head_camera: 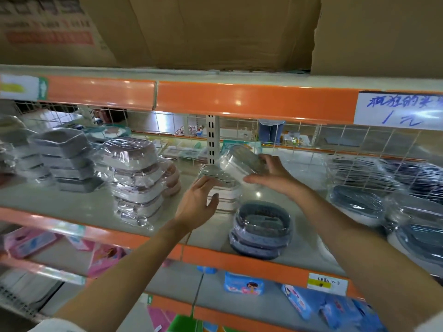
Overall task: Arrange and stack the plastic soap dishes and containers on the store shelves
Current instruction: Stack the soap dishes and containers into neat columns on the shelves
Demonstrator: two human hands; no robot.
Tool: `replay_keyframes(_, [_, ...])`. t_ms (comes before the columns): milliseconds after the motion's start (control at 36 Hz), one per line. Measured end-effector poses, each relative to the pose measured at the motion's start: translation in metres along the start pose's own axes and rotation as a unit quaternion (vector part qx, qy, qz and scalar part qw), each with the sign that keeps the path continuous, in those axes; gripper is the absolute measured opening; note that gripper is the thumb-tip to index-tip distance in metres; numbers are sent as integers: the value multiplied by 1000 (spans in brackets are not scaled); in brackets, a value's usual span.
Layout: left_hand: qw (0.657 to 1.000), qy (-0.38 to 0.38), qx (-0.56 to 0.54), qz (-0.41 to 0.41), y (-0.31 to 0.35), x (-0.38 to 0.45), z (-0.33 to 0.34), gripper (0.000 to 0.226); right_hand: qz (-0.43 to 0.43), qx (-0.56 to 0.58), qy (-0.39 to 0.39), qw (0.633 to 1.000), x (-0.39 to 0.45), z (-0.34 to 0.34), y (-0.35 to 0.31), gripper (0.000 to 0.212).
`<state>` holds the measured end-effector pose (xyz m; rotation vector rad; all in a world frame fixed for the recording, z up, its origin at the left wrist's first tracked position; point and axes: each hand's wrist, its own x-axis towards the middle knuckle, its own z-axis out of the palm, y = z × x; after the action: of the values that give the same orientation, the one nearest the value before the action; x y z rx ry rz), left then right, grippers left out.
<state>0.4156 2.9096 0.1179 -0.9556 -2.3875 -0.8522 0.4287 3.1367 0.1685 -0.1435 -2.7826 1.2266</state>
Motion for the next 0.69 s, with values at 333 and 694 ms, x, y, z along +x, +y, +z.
replay_keyframes(333, [998,35,55,8,-29,-2,-38,32,5,-11,-34,999,26,47,-40,97])
replay_keyframes(694, [994,-32,33,102,15,19,-12,34,12,-50,9,999,-16,17,-20,76])
